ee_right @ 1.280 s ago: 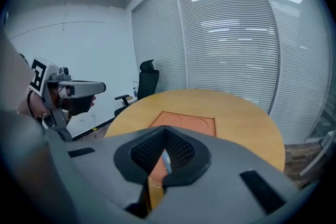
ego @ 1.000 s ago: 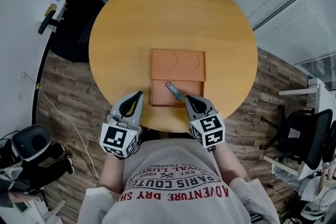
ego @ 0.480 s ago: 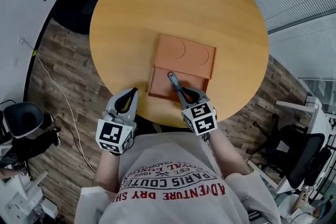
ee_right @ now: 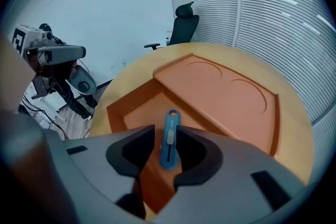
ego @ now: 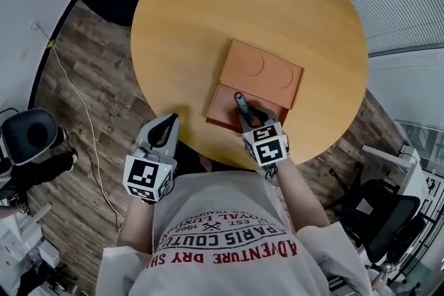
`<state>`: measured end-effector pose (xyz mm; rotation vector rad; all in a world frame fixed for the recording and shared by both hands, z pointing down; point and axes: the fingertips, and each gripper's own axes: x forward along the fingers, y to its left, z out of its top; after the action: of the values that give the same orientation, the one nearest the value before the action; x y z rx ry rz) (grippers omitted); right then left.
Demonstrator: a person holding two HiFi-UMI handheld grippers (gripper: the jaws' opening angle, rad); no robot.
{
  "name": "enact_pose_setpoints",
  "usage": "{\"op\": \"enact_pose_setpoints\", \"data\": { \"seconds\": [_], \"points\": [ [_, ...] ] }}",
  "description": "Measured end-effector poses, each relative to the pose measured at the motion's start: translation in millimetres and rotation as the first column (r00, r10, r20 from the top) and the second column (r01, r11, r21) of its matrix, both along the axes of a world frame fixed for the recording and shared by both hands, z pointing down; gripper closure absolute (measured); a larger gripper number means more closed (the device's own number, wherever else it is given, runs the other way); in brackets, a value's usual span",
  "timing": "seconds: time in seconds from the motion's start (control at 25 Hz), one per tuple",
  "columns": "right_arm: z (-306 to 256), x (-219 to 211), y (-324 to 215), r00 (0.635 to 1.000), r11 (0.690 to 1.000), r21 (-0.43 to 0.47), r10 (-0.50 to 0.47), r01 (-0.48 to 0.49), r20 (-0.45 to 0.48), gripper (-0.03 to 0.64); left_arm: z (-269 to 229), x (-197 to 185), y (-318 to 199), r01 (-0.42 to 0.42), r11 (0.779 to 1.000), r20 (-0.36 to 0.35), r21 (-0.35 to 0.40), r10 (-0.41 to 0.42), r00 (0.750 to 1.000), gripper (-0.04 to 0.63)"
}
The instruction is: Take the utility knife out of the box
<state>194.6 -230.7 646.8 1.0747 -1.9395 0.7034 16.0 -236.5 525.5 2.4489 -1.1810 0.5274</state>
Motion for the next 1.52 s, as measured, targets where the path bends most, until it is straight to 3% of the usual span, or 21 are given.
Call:
{"op": "enact_pose_setpoints", "data": {
  "seconds": [0.44,0.92,1.52],
  "points": [
    [26.9,0.2,-13.2,0.999,0.999,-0.049,-0.01,0.009,-0.035,0.442,5.2,-13.1,-10.9,0.038,0.999,-0.032,-0.026,-0.039,0.999,0.6],
    [37.7,-0.2,-19.2,0.995,0.997,-0.07,0.026,-0.033,-0.098,0.463,1.4,-19.7,-20.6,0.062,0.998,-0.044,-0.013,-0.063,0.997,0.6],
    [33.3,-2.9,-13.8,0.995,0.998,-0.069,0.003,-0.01,-0.099,0.483,-4.0,-27.6,-24.6,0.077,0.997,-0.045,0.006,-0.076,0.996,0.6]
  ]
}}
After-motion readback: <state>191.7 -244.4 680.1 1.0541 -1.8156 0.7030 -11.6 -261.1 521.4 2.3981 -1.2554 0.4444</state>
